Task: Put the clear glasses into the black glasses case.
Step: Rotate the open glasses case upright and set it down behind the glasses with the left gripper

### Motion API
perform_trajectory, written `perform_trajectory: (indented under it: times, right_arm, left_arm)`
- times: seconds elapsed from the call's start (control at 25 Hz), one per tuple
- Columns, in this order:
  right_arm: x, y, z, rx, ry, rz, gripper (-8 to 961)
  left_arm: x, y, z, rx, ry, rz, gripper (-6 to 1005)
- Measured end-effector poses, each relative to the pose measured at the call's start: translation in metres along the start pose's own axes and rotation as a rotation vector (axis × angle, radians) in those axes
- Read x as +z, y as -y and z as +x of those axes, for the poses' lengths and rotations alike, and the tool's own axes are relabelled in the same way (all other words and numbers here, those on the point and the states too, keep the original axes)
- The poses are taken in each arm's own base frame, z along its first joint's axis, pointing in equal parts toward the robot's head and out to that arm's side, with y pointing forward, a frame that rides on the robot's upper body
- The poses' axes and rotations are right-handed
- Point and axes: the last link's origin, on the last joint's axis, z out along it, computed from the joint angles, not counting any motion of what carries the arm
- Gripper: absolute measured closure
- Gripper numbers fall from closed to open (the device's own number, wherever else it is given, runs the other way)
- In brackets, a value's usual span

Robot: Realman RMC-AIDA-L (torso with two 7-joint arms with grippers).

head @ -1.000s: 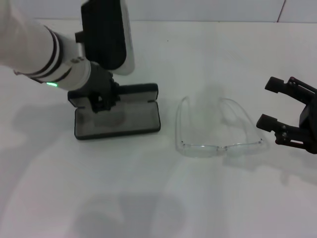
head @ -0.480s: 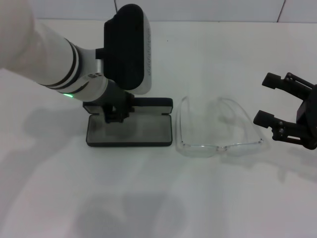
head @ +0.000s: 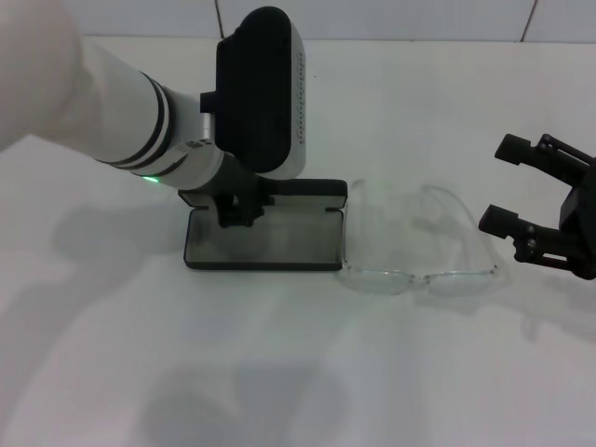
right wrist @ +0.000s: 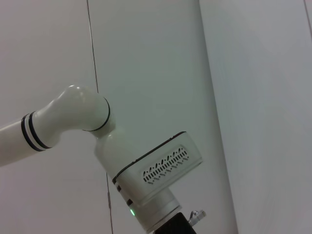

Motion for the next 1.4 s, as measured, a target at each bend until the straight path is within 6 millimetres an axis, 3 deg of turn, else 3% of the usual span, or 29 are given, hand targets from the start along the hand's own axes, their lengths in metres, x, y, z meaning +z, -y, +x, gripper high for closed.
perform_trajectory:
  times: [1.4]
  right_arm:
    - [-0.007,-0.004,-0.003,0.001,0.037,0.014,82]
  left_arm:
    - [0.0,-0.005,0.02,-0.038,-0.093,-0.06,728]
